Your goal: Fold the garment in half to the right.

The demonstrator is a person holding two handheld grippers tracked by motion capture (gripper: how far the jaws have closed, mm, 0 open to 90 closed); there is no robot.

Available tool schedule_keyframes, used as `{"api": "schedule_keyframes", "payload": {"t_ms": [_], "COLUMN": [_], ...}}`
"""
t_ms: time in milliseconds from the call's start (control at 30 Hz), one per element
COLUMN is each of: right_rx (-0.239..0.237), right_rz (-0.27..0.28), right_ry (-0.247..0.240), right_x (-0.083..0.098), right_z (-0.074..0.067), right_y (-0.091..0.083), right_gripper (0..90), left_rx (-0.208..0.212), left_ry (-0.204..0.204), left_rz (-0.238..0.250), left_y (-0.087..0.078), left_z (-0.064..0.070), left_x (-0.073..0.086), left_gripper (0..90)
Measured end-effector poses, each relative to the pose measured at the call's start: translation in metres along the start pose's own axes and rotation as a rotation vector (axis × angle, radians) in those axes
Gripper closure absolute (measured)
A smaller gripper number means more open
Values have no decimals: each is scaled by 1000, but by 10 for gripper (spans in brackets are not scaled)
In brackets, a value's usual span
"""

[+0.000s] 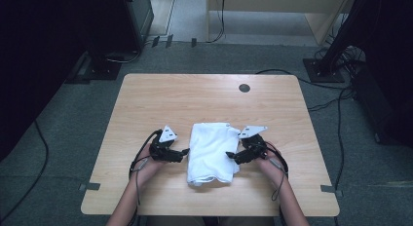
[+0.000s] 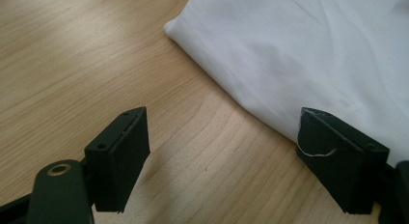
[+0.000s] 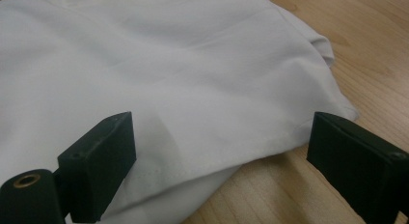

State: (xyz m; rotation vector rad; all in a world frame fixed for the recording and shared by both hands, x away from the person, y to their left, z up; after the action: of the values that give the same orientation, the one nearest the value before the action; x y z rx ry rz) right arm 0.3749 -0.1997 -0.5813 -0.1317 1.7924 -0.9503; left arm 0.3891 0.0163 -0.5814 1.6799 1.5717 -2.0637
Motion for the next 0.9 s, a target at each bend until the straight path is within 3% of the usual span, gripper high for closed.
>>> {"api": "schedule_keyframes", "payload": {"t_ms": [367, 900], "right_rx": [-6, -12], "right_rz": [-6, -12], "right_ry": [5, 12], "right_x": [5, 11], "right_z": [5, 10], "right_y": [-6, -12], "right_gripper": [99, 99], "left_rx": [18, 10], "left_ry": [2, -6], "left_rz": [-25, -35], "left_y": [-1, -3], "left_z": [-2, -9], "left_x": [5, 9], "left_gripper": [193, 193]}}
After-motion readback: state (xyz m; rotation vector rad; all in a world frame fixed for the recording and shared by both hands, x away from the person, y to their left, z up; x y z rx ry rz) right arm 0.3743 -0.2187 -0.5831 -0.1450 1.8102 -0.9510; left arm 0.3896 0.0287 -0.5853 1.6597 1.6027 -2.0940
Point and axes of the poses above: each handheld gripper's, and its own axes: y roughly forward along the jaws, x roughly out of its underside, z roughly to its right, the point moved 10 cm from there along y, roughly forward along the jaws, and after that the axes turned 8 degrees about -x, right-handed, at the moved point
